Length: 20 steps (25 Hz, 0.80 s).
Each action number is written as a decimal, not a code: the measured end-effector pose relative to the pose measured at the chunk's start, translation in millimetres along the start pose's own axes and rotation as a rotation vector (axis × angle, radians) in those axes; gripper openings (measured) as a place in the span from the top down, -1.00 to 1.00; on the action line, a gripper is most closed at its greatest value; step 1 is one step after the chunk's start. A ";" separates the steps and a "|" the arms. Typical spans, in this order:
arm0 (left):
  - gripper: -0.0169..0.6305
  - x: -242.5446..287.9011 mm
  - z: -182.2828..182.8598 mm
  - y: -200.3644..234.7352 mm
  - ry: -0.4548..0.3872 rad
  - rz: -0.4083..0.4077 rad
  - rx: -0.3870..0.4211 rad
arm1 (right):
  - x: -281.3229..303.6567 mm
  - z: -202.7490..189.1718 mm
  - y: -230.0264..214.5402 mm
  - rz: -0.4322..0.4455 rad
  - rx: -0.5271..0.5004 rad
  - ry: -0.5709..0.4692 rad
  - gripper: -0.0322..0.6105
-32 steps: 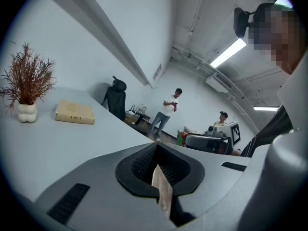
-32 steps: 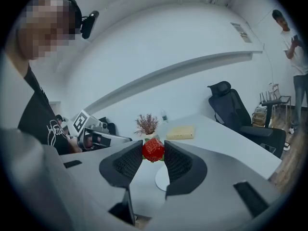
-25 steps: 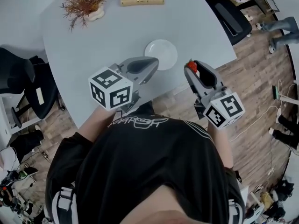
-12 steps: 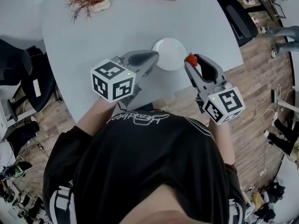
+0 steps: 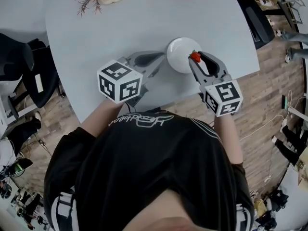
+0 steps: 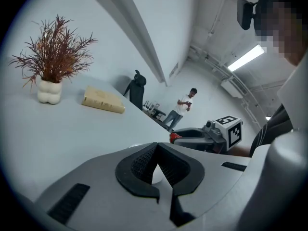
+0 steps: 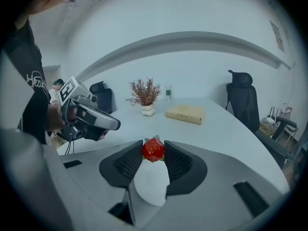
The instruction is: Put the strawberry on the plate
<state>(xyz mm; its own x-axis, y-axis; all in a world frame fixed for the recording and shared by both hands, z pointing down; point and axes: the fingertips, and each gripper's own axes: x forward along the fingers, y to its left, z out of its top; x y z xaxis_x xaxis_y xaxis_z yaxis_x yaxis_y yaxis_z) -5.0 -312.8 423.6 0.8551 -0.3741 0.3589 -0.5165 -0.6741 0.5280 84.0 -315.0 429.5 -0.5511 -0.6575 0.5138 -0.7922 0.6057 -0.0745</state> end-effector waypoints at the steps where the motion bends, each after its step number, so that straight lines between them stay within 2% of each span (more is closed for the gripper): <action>1: 0.92 0.0 -2.5 4.0 0.003 0.005 -0.005 | 5.7 -4.9 -0.2 0.003 0.006 0.013 0.48; 11: 0.92 2.2 -10.9 23.9 0.011 0.010 -0.041 | 47.0 -47.2 -2.1 -0.002 -0.070 0.179 0.48; 20: 0.92 5.6 -17.3 30.1 0.025 0.002 -0.063 | 68.8 -80.7 -9.5 0.000 -0.086 0.331 0.48</action>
<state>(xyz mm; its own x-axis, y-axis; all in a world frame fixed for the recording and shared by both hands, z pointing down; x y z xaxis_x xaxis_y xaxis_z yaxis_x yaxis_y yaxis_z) -16.6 -324.2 454.8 0.8532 -0.3590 0.3784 -0.5205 -0.6317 0.5745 74.8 -329.9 534.5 -0.4249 -0.4852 0.7643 -0.7595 0.6505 -0.0093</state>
